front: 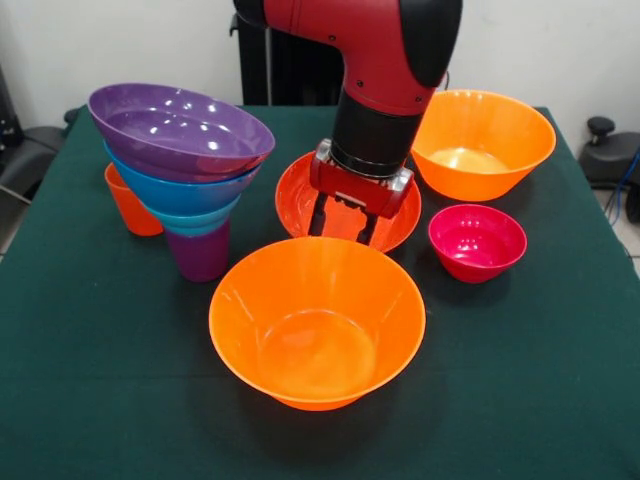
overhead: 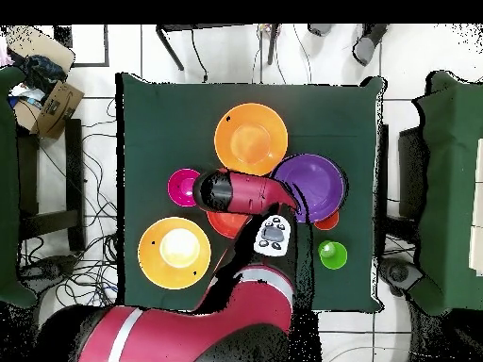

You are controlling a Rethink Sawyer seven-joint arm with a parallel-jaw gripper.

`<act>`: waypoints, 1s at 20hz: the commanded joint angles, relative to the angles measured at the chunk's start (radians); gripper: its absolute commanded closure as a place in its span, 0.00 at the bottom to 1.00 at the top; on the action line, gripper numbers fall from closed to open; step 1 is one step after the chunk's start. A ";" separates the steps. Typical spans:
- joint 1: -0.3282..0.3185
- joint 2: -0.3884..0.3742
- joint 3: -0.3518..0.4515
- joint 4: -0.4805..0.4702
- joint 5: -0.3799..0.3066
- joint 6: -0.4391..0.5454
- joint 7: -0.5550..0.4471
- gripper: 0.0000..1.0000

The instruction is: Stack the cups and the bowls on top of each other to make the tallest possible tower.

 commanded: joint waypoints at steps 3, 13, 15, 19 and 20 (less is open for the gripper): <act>-0.009 0.056 0.123 0.098 0.113 0.034 0.229 0.00; -0.046 0.048 0.198 0.164 0.209 -0.004 0.209 0.00; -0.047 0.041 0.204 0.178 0.217 -0.004 0.203 0.00; -0.050 0.034 0.215 0.194 0.230 0.000 0.194 0.00; -0.047 0.033 0.213 0.193 0.234 0.008 0.198 0.00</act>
